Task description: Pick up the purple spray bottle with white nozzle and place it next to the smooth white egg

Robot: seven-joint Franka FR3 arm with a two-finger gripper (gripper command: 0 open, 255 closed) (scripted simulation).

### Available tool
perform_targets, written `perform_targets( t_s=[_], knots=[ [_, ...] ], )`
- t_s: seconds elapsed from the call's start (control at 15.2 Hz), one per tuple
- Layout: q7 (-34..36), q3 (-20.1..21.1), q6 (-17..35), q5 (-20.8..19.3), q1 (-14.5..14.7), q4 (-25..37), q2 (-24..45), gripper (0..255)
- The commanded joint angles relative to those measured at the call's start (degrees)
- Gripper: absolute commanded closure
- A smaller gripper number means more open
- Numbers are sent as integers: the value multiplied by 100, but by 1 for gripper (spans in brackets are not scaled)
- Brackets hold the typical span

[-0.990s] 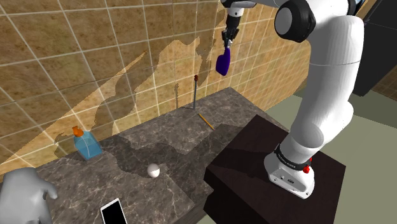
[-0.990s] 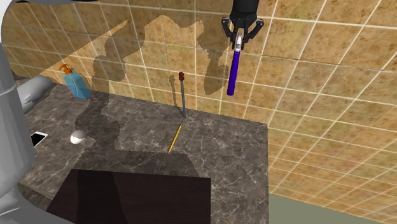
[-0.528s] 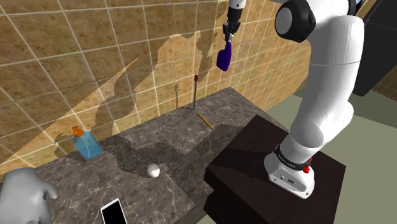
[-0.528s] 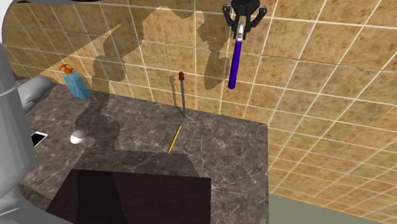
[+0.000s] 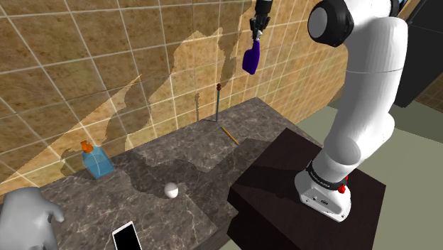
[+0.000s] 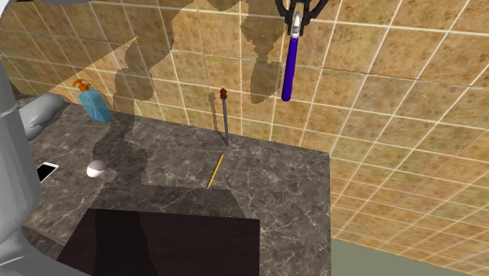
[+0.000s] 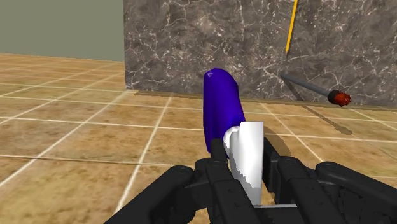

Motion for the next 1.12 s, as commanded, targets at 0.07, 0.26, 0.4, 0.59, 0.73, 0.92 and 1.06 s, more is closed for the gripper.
perform_targets(
  t_s=[0.07,0.26,0.4,0.59,0.73,0.92,1.06],
  knots=[
    [269,27,207,-181,318,-695,-522,255],
    [627,100,456,-397,658,-1487,-1106,255],
    [885,174,584,-530,853,-1939,-1457,255],
    [1290,319,731,-704,1107,-2528,-1932,255],
    [1566,432,804,-801,1258,-2871,-2218,255],
    [1986,626,885,-915,1461,-3320,-2603,255],
    [2266,769,923,-970,1584,-3581,-2831,255]
  ],
)
